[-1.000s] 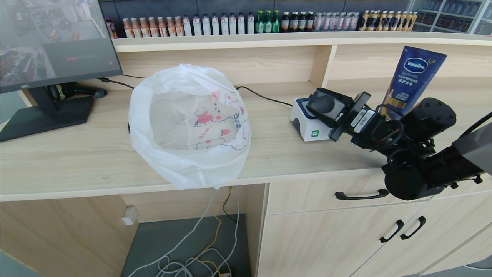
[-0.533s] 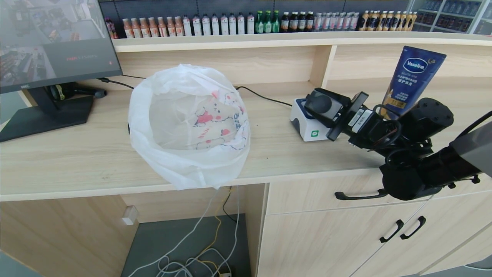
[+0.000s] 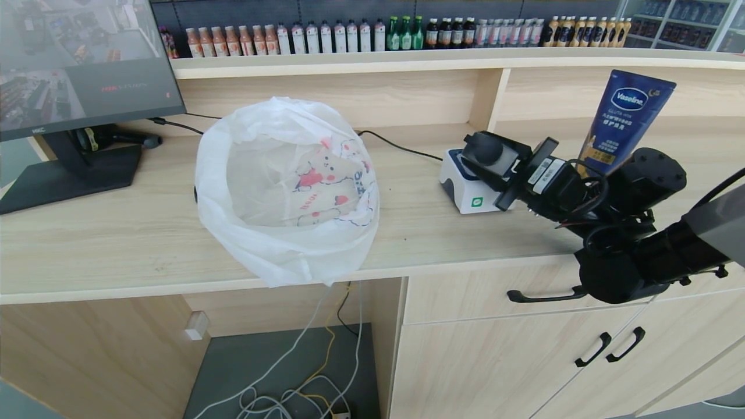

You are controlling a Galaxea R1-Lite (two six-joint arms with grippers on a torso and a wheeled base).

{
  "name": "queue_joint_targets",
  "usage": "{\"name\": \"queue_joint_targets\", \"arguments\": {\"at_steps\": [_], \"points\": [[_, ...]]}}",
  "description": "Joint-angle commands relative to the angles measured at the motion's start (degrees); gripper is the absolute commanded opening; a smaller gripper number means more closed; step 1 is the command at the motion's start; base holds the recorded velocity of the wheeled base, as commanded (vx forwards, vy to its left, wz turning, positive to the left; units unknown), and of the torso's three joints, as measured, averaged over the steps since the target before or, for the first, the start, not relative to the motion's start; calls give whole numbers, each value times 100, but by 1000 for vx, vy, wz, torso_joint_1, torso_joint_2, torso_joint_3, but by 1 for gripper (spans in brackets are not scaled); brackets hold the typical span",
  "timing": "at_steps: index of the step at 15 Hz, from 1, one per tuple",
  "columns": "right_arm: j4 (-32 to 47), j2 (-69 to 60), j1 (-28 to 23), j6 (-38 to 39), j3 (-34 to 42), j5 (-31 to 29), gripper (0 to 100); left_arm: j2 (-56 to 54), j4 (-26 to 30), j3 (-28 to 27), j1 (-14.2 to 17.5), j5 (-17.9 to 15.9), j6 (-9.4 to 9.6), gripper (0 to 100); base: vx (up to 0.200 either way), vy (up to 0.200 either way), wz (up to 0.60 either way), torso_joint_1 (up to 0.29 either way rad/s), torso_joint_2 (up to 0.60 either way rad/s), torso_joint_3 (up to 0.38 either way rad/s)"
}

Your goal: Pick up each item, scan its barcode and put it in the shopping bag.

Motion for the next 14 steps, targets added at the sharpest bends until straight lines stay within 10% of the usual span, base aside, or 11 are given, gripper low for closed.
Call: {"name": "queue_joint_targets", "arguments": {"at_steps": [1, 7, 9, 14], "points": [[-31, -210, 28, 116, -19, -118, 0, -2, -1, 0, -7, 0, 0, 100, 0, 0, 0, 0, 0, 0], [-31, -983, 467, 1540, 315, -1393, 0, -2, -1, 0, 1, 0, 0, 100, 0, 0, 0, 0, 0, 0], [-31, -1475, 1030, 2727, 517, -3124, 0, -2, -1, 0, 1, 0, 0, 100, 0, 0, 0, 0, 0, 0], [-31, -2671, 1276, 3781, 2661, -4038, 0, -2, -1, 0, 1, 0, 0, 100, 0, 0, 0, 0, 0, 0]]}}
